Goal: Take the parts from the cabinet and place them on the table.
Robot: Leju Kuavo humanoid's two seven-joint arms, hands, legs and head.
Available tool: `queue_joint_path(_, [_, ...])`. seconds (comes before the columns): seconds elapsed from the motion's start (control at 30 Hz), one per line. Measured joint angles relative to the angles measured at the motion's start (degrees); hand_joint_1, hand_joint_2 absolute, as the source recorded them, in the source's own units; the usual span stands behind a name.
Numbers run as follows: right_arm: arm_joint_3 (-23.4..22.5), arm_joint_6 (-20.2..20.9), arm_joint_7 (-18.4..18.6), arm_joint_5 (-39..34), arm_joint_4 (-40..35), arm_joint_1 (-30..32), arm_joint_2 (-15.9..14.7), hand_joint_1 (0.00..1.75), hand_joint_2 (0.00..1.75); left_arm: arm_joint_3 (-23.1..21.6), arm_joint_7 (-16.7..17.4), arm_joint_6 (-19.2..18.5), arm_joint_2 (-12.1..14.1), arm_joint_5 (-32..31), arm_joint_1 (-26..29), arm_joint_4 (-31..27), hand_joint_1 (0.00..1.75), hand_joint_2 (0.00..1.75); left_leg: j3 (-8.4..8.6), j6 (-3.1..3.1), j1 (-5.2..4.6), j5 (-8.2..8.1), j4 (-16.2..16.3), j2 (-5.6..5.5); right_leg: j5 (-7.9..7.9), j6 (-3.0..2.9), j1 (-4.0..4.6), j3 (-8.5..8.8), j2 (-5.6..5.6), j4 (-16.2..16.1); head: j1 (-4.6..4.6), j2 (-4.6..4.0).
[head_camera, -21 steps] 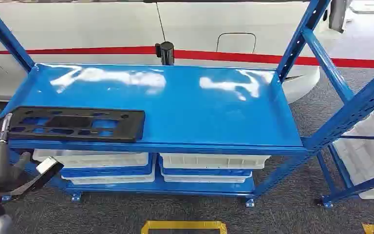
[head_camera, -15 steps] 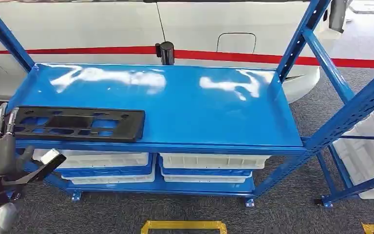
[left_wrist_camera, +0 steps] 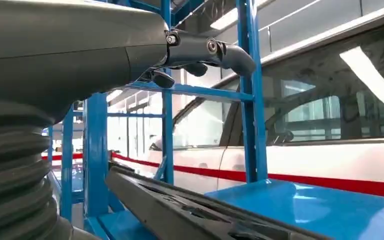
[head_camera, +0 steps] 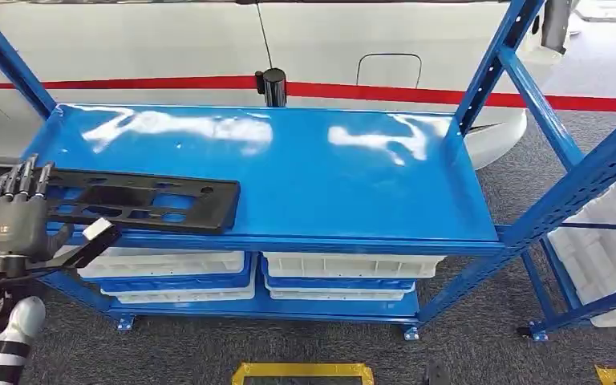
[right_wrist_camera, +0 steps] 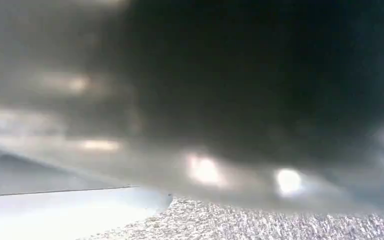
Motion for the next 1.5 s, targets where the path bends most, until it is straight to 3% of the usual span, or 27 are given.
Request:
queue_joint_path(0.63, [1.42,-0.07,0.5,2.01,0.0,-1.04,0.52,0.0,0.0,-5.22,-1.2,-0.85,-0.2,0.61,-8.64,9.24,0.0,1.75,0.0,0.03,0.0,0.05,0.01,0.0,0.01,0.01,0.0,0.0,0.0,0.0,0.0,0.0])
queue_joint_path(1.03, [1.9,-0.02,0.68,3.04,0.0,-1.36,1.16,0.0,0.0,-9.75,-2.21,-1.03,-1.4,0.59,-9.54,11.78,0.0,1.75,0.0,0.03,0.0,0.05,0.01,0.01,0.01,0.01,0.0,-0.01,0.0,0.0,0.0,0.0])
queue_joint_path(1.47, [1.9,-0.02,0.57,3.37,0.0,-1.38,1.44,0.0,0.0,-11.39,-1.97,-1.9,-1.77,1.14,-9.62,12.24,0.0,1.75,0.01,0.03,0.0,0.05,0.01,0.01,0.01,0.01,0.0,0.03,0.0,0.0,0.0,0.0])
queue_joint_path(1.5, [1.9,-0.02,0.57,3.39,0.0,-1.38,1.44,0.0,0.0,-11.45,-1.97,-1.9,-1.77,1.14,-9.64,12.24,1.75,1.75,0.01,0.03,0.0,0.05,0.01,0.01,0.01,0.01,0.0,0.04,-0.01,0.0,0.0,0.0])
